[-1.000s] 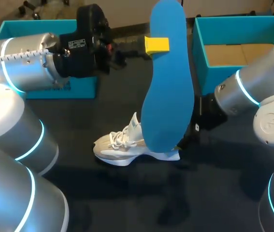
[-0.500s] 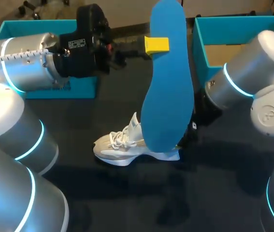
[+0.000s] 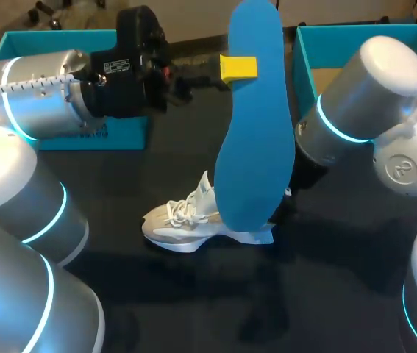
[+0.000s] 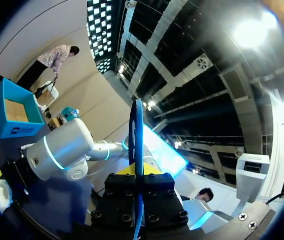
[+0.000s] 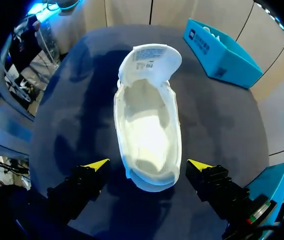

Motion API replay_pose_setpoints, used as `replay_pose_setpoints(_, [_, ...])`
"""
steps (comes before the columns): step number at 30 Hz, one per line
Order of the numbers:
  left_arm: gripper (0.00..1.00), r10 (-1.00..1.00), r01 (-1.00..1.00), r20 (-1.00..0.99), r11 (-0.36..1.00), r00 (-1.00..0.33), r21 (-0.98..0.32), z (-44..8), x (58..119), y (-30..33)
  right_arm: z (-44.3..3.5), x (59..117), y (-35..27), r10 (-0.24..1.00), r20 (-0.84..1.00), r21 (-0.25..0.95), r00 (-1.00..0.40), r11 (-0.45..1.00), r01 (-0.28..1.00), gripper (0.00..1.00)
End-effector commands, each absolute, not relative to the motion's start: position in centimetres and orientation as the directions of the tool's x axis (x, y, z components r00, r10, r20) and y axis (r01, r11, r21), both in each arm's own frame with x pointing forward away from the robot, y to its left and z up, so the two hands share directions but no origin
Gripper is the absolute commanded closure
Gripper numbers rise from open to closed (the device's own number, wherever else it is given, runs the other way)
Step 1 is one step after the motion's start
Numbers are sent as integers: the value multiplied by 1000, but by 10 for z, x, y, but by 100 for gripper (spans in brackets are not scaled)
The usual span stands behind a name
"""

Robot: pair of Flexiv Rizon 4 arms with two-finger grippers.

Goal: Take the shoe out of the shoebox, open the shoe tongue, remove and reinsert the insole, then place the shoe into the shoebox

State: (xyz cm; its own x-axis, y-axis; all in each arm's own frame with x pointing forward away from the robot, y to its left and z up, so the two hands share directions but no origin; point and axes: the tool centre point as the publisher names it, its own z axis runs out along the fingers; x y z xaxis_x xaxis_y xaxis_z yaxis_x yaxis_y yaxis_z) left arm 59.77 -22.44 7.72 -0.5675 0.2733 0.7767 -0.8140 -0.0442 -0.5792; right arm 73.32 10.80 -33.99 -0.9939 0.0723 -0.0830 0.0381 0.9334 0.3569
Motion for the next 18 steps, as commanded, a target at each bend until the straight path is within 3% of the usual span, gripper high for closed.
replay_pose_setpoints(1, [100, 270, -815, 777, -59, -569, -576, 79, 591, -227, -339, 732, 112, 75, -87, 284, -993, 958, 48, 0])
replay_pose_setpoints(18, [100, 270, -815, 777, -59, -569, -576, 79, 591, -227, -342, 747, 108, 31, -162, 211, -986, 978, -4, 0])
